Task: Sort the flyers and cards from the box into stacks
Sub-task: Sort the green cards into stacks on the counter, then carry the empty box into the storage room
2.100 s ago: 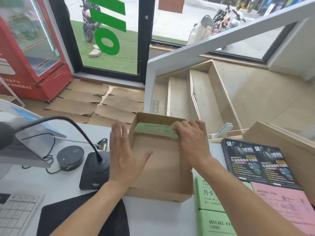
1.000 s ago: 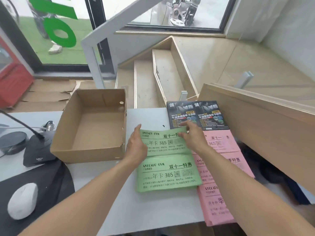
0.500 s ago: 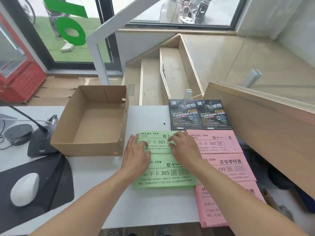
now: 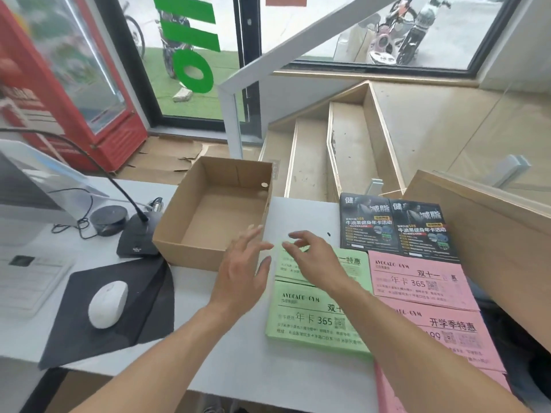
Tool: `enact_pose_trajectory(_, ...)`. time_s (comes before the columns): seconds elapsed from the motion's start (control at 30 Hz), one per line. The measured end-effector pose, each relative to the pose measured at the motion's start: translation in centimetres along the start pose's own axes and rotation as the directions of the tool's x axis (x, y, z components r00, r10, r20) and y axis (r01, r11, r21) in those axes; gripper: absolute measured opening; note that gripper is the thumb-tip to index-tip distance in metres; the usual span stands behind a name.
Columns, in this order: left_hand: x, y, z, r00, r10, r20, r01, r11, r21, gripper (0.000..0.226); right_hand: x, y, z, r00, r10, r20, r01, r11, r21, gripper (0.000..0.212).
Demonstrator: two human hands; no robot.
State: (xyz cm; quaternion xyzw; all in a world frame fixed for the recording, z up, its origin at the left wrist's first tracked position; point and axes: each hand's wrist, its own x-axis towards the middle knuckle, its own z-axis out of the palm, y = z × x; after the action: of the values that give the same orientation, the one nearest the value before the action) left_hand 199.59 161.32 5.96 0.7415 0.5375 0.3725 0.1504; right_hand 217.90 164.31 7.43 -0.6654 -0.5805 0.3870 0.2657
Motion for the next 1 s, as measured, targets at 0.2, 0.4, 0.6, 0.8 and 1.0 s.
enact_pose_trajectory(0.2, -0.6, -2.6, -6.5, 0.954, -0.219, -0.204, 0.239, 0.968, 0.075, 0.034, 1.5, -5.5, 7.1, 0.955, 0.113, 0.273, -0.141, 0.986, 0.085, 0.061)
enact_pose_trajectory(0.4, -4.7, -3.6, -10.5, 0.850, -0.467, -0.243, 0.485, 0.874, 0.015, 0.043, 1.9, -4.7, 9.5, 0.985, 0.145, 0.095, -0.145, 0.989, 0.001, 0.043)
enact_pose_trajectory(0.6, -4.9, -3.4, -15.0, 0.731, -0.626, -0.272, 0.614, 0.777, -0.137, 0.073, -3.4, -5.4, 8.3, 0.990, -0.118, -0.080, 0.116, 0.993, -0.036, 0.045)
enact_pose_trajectory(0.8, -8.3, -1.0, -20.0, 0.689, -0.678, -0.257, 0.565, 0.724, -0.395, 0.046, -12.1, -8.5, 6.0, 0.975, -0.216, -0.050, 0.210, 0.972, -0.104, 0.057)
enact_pose_trajectory(1.0, -22.6, 1.6, -25.1, 0.614, -0.664, -0.426, 0.498, 0.745, -0.444, 0.047, -22.4, -10.7, 10.4, 0.902, -0.407, 0.145, 0.418, 0.907, -0.057, 0.054)
